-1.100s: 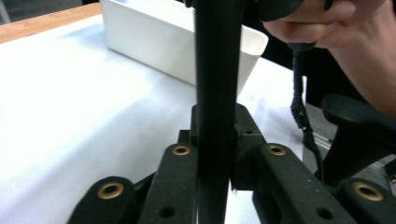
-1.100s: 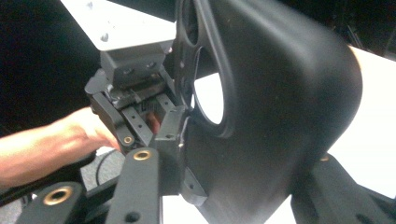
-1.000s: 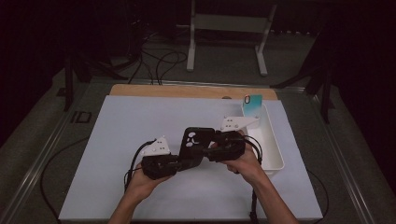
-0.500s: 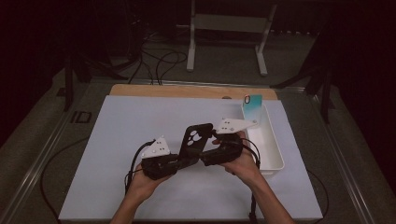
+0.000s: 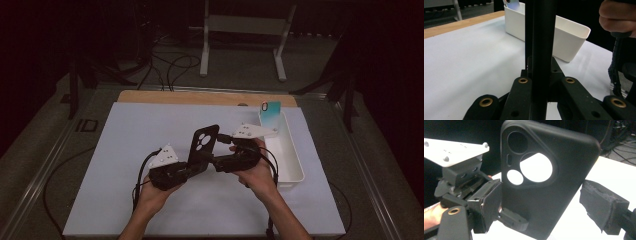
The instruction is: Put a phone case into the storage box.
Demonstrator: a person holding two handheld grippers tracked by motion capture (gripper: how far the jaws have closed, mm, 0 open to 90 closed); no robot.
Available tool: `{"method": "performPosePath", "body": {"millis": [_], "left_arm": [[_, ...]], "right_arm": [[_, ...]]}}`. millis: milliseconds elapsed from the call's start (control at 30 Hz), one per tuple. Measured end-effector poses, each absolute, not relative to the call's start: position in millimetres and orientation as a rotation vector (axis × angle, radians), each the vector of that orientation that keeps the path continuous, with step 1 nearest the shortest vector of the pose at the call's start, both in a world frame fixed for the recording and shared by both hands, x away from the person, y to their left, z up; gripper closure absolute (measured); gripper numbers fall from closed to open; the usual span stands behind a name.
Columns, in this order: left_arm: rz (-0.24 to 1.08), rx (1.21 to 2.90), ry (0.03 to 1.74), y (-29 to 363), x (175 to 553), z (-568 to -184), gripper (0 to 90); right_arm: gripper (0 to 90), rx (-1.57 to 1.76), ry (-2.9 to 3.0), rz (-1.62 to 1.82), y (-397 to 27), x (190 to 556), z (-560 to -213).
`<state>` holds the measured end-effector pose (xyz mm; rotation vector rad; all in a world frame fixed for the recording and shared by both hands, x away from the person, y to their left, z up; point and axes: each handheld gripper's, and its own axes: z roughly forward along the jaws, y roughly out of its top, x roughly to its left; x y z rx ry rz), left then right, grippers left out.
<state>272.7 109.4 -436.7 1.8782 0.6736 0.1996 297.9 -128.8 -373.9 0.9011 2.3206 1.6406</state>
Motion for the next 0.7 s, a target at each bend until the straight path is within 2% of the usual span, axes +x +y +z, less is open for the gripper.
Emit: {"method": "performPosePath", "body": {"millis": [700], "left_arm": [[0.253, 1.863, 0.706, 94, 268, -442, 84.7]], "right_arm": [[9.7, 1.081, 2.236, 1.661, -106, 304, -375]]}}
